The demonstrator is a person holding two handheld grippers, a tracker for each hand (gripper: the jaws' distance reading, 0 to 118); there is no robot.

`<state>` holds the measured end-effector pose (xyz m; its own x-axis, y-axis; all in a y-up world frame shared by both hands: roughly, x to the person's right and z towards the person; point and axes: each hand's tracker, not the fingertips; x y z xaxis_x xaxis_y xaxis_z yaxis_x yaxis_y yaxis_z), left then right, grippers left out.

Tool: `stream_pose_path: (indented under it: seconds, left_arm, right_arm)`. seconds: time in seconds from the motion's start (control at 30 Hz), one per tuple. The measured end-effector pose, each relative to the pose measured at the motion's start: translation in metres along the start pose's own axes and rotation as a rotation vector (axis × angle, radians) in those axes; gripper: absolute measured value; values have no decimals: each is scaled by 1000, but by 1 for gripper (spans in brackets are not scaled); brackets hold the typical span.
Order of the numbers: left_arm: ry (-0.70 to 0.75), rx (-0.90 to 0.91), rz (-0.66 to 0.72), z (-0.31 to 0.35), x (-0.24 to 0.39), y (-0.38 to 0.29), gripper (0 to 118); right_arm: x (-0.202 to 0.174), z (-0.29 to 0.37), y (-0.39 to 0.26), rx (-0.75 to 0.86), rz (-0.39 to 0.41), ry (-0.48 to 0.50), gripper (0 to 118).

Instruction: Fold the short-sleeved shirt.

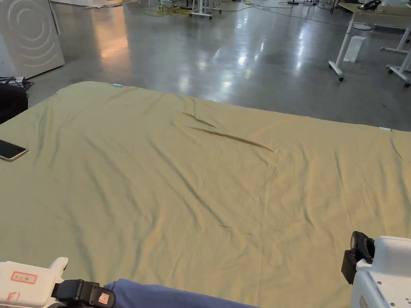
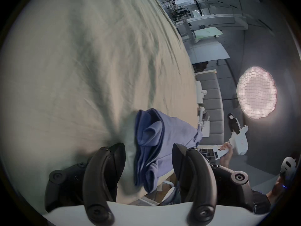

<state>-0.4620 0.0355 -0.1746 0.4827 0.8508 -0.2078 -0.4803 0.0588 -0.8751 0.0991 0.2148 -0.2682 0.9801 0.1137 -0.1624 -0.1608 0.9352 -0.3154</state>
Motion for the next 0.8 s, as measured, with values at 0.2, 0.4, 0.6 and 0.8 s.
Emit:
stream_pose_path:
  seconds: [0.2, 0.4, 0.6, 0.8]
  left_arm:
    - [-77, 25, 2, -19, 0, -3, 63]
    - [-92, 1, -56, -30, 8, -1, 63]
    - [119, 12, -198, -27, 30, -8, 16]
    - [218, 42, -194, -32, 45, -17, 8]
  right_arm:
    - [-5, -1, -2, -14, 4, 0, 0]
    - [-9, -1, -4, -29, 1, 10, 0]
    - [-9, 0, -6, -36, 7, 11, 0]
    - [-7, 1, -8, -41, -4, 12, 0]
